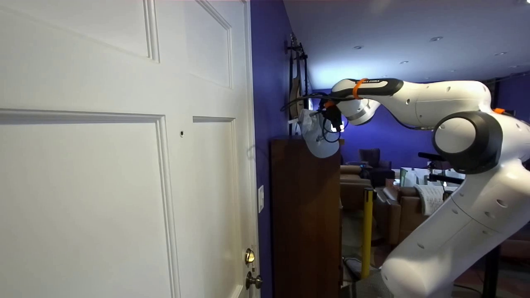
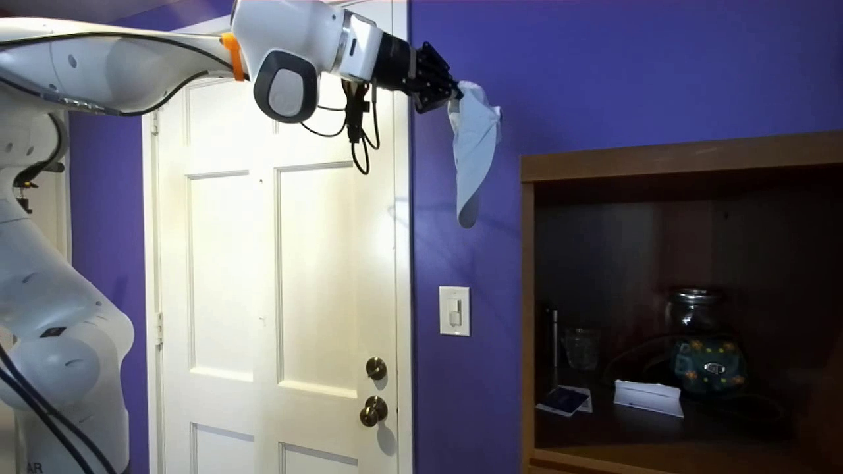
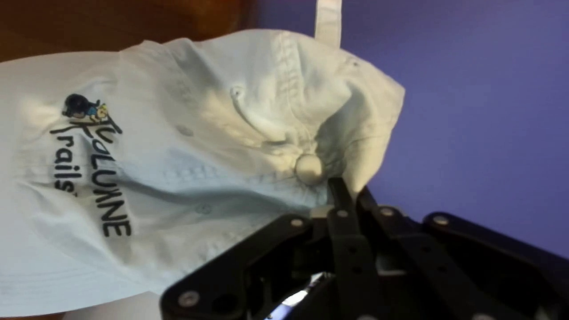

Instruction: Remove the white cap from the door and put it on top of the cabinet on the right

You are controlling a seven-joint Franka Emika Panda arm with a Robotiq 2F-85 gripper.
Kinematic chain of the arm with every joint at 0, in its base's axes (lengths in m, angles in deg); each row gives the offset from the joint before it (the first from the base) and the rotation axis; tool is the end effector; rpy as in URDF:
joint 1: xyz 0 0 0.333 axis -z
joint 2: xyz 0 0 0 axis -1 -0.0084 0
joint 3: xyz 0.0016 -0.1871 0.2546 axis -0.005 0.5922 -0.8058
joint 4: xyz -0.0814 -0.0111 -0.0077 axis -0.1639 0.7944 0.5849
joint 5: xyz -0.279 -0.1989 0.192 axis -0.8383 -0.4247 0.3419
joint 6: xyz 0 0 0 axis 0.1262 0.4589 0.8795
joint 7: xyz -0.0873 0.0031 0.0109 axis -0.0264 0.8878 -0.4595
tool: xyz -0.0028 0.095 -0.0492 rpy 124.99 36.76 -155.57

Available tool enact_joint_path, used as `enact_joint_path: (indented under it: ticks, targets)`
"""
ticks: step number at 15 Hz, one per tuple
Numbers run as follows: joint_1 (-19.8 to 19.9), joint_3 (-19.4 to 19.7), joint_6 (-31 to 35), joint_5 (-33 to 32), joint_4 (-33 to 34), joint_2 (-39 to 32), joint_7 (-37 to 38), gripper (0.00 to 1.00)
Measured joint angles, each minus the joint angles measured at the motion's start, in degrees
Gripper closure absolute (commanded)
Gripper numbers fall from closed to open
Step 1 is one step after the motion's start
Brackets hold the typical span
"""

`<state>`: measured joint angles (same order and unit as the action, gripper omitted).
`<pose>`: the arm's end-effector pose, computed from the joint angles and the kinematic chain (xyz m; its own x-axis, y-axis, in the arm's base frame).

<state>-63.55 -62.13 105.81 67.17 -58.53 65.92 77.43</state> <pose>0.2455 -0.3690 0.7791 -0.4670 -0.8373 0.2844 -0.2827 -0.1634 -0.9452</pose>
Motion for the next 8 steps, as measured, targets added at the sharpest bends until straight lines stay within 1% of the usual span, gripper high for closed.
enact_joint_path:
  ticks: [5,8]
  targets:
    - [-2.0,4.4,0.7,0.3,6.4,-4.0,0.0,0.99]
    - [-5.1,8.4,1.7,1.6,9.2,-7.3,-1.8,0.99]
